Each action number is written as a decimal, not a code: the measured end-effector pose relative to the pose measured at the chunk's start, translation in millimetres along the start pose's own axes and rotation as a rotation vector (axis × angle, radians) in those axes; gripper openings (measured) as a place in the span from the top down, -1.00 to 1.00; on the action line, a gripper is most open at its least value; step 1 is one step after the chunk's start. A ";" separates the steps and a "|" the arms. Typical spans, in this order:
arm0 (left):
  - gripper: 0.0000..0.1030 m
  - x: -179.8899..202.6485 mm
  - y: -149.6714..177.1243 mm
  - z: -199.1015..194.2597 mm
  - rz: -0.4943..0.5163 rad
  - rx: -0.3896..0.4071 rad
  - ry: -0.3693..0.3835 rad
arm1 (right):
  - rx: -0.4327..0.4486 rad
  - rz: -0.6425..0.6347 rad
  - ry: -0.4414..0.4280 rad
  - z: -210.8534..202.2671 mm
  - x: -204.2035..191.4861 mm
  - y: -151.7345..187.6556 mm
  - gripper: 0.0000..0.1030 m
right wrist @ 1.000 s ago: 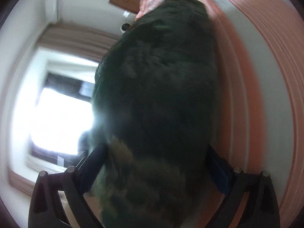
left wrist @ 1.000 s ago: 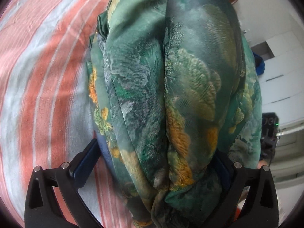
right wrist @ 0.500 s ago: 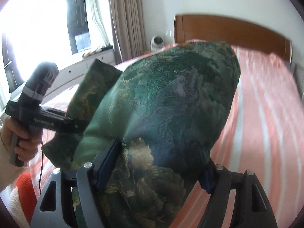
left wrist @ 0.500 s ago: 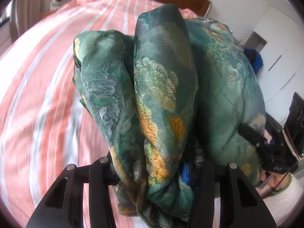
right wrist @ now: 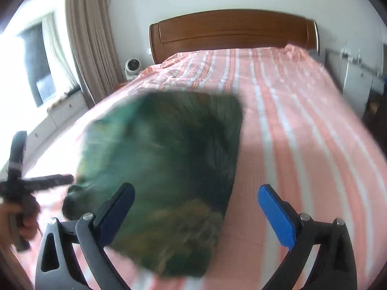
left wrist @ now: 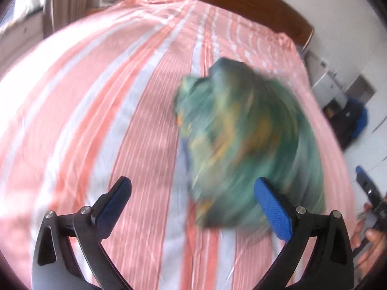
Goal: Fold large clothes
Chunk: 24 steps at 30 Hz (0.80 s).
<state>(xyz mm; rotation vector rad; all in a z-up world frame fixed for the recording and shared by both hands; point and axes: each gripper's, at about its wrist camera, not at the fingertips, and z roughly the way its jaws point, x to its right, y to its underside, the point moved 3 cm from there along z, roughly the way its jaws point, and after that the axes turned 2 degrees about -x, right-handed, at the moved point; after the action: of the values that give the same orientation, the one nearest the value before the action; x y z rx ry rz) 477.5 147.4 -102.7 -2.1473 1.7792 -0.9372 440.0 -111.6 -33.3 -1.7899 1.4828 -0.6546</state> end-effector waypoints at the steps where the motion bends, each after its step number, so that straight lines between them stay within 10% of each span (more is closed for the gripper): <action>1: -0.97 -4.5 10.2 -6.7 0.004 0.021 0.010 | 0.010 -0.013 -0.004 -7.9 0.2 7.2 -0.96; 10: -0.99 0.5 118.2 -112.3 0.283 0.201 -0.332 | 0.001 -0.118 0.088 -72.7 -24.6 89.4 -0.97; 16: -0.99 37.7 171.3 -182.3 0.248 0.332 -0.439 | 0.045 -0.090 0.127 -126.8 -36.0 125.2 -0.97; 24: -0.99 72.8 233.6 -225.9 0.145 0.346 -0.397 | 0.096 -0.043 0.186 -207.6 -59.2 169.2 -0.99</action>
<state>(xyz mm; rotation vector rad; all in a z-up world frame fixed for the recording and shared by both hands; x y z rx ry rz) 162.4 72.9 -24.9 -1.8078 1.4373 -0.6666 165.7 -110.6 -34.0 -1.7291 1.5099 -0.9195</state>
